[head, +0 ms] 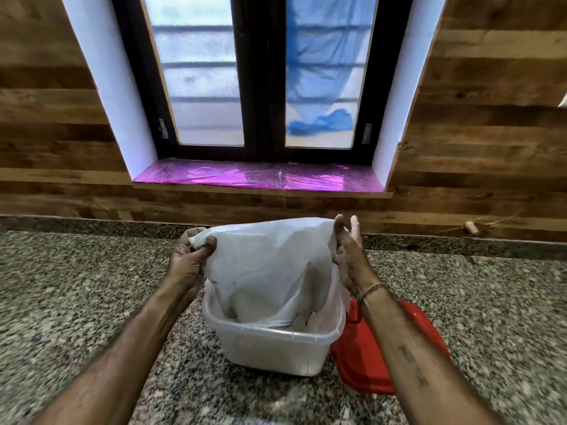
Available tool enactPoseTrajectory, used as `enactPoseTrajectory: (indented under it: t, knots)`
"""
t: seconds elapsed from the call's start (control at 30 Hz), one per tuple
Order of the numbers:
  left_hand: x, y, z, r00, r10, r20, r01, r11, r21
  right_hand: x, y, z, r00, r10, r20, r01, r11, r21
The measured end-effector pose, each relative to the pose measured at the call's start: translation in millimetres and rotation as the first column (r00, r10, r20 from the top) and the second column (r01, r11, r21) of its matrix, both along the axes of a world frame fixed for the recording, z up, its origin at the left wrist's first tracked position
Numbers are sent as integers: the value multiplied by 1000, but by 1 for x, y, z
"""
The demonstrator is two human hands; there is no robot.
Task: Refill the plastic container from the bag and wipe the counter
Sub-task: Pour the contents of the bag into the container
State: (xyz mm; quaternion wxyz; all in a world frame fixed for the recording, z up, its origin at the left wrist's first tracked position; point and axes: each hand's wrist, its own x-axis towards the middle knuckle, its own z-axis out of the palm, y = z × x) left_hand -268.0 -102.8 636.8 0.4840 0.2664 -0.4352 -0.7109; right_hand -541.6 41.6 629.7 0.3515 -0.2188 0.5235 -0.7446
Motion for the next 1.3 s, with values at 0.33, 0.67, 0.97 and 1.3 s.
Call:
enactPoseTrajectory:
  t: [0.33,0.67,0.97,1.3]
  knots:
    - [4,9,14,971,140,194,-88,963,-255,-18,16,15,979,34,-201,-37,999,-14]
    - [14,24,30,845,270,461,14,851,-525,-26,32,43,811,260,-524,-124,952,281]
    - [22,10,37,732,316,603,191,754,-628,-14,21,71,554,509,-659,-102,827,554]
    - [16,3,26,758,328,563,160,745,-648,45,-18,84,258,497,-829,122,834,538]
